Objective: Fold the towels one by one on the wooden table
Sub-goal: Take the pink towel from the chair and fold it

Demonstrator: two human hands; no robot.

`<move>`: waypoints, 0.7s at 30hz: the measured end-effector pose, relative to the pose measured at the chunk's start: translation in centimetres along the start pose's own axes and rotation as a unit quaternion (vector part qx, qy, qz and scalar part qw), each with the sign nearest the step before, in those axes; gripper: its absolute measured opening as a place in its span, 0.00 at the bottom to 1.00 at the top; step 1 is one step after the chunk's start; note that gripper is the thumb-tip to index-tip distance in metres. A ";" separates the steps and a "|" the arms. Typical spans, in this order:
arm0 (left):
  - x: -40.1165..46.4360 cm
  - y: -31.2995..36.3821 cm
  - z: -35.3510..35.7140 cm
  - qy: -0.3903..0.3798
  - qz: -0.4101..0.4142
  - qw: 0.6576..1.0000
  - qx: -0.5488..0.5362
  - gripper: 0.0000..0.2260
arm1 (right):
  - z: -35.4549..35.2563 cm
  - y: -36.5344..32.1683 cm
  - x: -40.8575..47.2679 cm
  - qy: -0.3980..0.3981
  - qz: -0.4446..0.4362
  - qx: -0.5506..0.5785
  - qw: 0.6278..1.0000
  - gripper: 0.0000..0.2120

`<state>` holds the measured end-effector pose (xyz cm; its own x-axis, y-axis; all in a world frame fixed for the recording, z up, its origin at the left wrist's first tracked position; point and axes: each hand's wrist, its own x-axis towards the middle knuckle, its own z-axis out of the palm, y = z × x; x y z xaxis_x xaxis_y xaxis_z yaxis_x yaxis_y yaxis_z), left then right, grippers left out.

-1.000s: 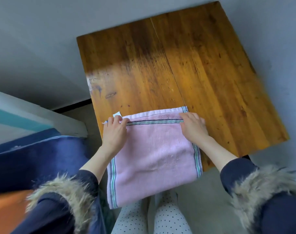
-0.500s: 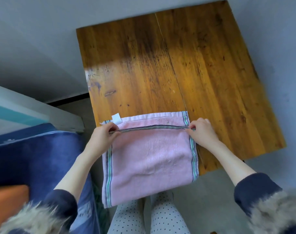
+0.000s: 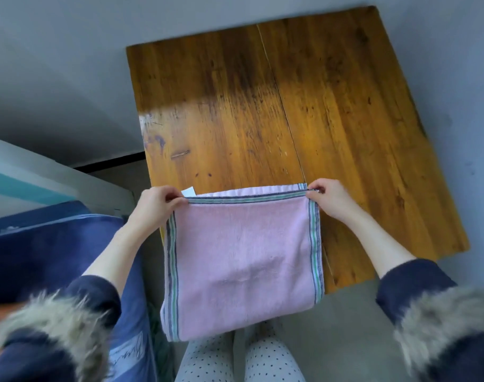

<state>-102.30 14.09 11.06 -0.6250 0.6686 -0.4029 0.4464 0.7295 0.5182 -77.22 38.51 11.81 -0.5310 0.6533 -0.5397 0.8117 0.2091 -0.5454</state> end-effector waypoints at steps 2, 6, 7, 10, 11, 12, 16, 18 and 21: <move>0.9 -0.9 1.2 -0.007 0.007 0.999 0.032 0.06 | 1.2 0.6 1.2 0.029 0.005 -0.041 0.999 0.07; 1.3 -2.0 2.2 0.010 0.014 0.999 0.040 0.05 | 2.6 0.9 1.9 0.078 0.021 -0.007 0.997 0.07; 1.2 -2.2 2.3 0.015 0.009 1.000 0.024 0.05 | 2.7 0.9 1.9 0.071 0.025 0.008 0.997 0.05; 0.7 -2.5 2.5 -0.002 -0.015 1.000 -0.014 0.06 | 2.6 0.5 2.0 0.026 0.034 0.072 0.996 0.01; 0.4 -2.5 2.7 -0.005 -0.022 1.000 -0.015 0.06 | 2.6 0.2 1.9 0.010 0.040 0.100 0.994 0.01; 0.1 -2.5 2.9 0.001 -0.028 1.000 -0.009 0.06 | 2.5 0.0 1.9 -0.008 0.049 0.125 0.991 0.01; -1.3 -2.6 3.5 0.037 -0.025 0.996 0.075 0.09 | 2.7 -0.7 1.4 -0.056 0.060 0.157 0.984 0.05; -1.6 -2.5 3.4 0.029 -0.017 0.997 0.071 0.09 | 2.7 -1.0 1.2 -0.043 0.052 0.168 0.983 0.03; -1.9 -2.2 2.6 0.008 -0.049 0.999 -0.018 0.07 | 2.2 -1.3 0.6 0.007 0.051 0.199 0.979 0.02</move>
<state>-100.41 11.63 8.69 -0.6749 0.5912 -0.4417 0.3588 0.7859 0.5036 -79.15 37.03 10.73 -0.4471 0.6664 -0.5966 0.6989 -0.1560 -0.6980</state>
